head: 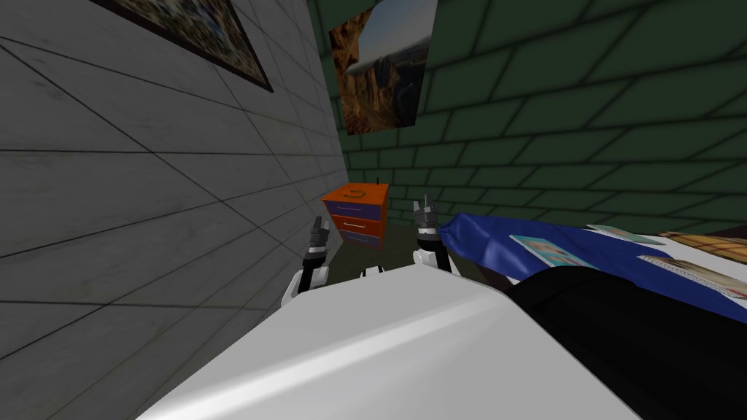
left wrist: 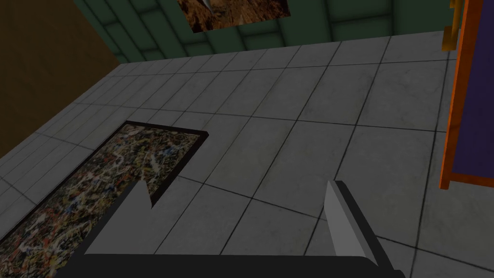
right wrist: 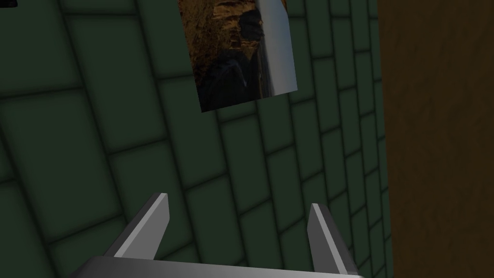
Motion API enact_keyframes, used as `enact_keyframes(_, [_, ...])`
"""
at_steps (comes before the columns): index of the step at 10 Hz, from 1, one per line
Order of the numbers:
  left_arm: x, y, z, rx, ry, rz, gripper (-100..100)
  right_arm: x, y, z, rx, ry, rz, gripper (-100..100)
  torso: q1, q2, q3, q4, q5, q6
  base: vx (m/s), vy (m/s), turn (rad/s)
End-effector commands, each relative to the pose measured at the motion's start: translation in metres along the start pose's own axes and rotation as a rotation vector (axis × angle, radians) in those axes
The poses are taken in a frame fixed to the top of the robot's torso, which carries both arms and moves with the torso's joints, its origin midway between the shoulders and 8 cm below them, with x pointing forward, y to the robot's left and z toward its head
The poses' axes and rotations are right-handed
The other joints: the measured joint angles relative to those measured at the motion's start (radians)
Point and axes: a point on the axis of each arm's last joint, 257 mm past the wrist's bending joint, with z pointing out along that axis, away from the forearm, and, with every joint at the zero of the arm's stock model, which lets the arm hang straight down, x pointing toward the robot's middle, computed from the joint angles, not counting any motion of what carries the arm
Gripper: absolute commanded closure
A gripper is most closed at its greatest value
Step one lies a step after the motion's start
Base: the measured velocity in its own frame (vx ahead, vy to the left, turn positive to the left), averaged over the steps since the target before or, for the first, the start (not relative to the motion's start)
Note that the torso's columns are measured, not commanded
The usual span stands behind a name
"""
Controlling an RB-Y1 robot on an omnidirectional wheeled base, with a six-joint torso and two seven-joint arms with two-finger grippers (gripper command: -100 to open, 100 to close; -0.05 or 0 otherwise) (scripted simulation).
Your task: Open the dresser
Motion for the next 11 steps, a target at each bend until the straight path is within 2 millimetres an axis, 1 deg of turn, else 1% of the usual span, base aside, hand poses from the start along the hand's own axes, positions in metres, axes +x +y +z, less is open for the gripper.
enact_keyframes(1, [0.009,0.018,0.005,-0.019,0.019,-0.006,-100,0.0,0.0,0.0,0.0,0.0,0.0,0,0.0,0.002,0.001,0.0,0.0,0.0,0.076,0.011,0.004])
enact_keyframes(2, [0.01,0.021,0.004,-0.026,0.019,-0.007,-100,0.0,0.0,0.0,0.0,0.0,0.0,0,0.0,0.002,0.001,0.001,0.0,0.0,0.049,0.009,0.002])
enact_keyframes(3, [0.015,0.03,0.007,-0.032,0.032,-0.01,-100,0.0,0.0,0.0,0.0,0.0,0.0,0,0.0,0.004,0.002,0.001,0.0,0.0,0.052,0.009,0.005])
enact_keyframes(4, [0.02,0.034,0.013,-0.027,0.045,-0.013,-100,0.0,0.0,0.0,0.0,0.0,0.0,0,0.0,0.003,0.002,0.001,0.0,0.0,0.081,0.01,0.009])
enact_keyframes(5, [0.021,0.043,0.01,-0.047,0.045,-0.014,-100,0.0,0.0,0.0,0.0,0.0,0.0,0,0.0,0.001,0.001,0.0,0.0,0.0,0.067,0.003,0.0])
enact_keyframes(6, [0.026,0.044,0.017,-0.036,0.059,-0.016,-100,0.0,0.0,0.0,0.0,0.0,0.0,0,0.0,0.002,0.001,0.0,0.0,0.0,0.056,0.005,0.009])
enact_keyframes(7, [0.027,0.054,0.012,-0.058,0.059,-0.018,-100,0.0,0.0,0.0,0.0,0.0,0.0,0,0.0,0.003,0.001,0.001,0.0,0.0,0.046,0.004,0.003])
enact_keyframes(8, [0.033,0.059,0.018,-0.055,0.073,-0.021,-100,0.0,0.0,0.0,0.0,0.0,0.0,0,0.0,0.003,0.002,0.001,0.0,0.0,0.057,0.002,0.007])
enact_keyframes(9, [0.033,0.065,0.015,-0.07,0.073,-0.021,-100,0.0,0.0,0.0,0.0,0.0,0.0,0,0.0,0.002,0.001,0.001,0.0,0.0,0.054,0.001,0.004])
enact_keyframes(10, [0.039,0.071,0.019,-0.072,0.088,-0.024,-100,0.0,0.0,0.0,0.0,0.0,0.0,0,0.0,0.002,0.001,0.001,0.0,0.0,0.067,0.001,0.013])
enact_keyframes(11, [0.039,0.076,0.017,-0.082,0.088,-0.025,-100,0.0,0.0,0.0,0.0,0.0,0.0,0,0.0,0.001,0.001,0.0,0.0,0.0,0.053,0.001,0.003])
